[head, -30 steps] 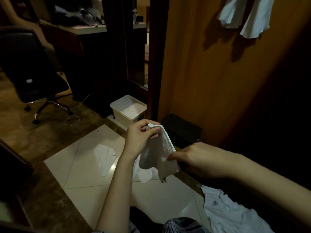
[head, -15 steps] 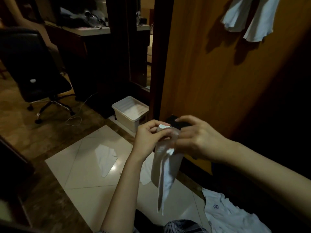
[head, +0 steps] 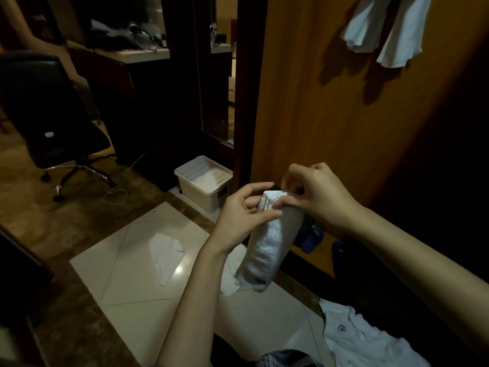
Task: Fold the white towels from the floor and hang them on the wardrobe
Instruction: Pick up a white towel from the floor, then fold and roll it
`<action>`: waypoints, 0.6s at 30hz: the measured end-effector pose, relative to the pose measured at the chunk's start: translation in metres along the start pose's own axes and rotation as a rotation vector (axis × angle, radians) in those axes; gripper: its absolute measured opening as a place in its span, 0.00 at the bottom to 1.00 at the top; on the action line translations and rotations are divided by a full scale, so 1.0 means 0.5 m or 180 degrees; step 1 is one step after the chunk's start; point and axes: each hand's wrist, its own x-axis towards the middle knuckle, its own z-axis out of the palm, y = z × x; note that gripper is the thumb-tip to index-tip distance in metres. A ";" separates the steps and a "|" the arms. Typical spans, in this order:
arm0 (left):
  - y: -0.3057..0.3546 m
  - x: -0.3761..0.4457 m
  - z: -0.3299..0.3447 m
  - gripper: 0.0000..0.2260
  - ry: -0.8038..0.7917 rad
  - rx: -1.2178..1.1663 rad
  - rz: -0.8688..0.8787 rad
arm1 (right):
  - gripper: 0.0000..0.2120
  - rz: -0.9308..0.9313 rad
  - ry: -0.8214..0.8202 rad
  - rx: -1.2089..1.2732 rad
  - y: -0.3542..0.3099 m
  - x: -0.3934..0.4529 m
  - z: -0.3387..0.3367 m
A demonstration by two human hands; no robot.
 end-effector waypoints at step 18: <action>-0.025 0.072 -0.046 0.14 -0.0275 0.1126 -0.0279 | 0.05 -0.0655 -0.0233 -0.0476 -0.023 0.072 -0.036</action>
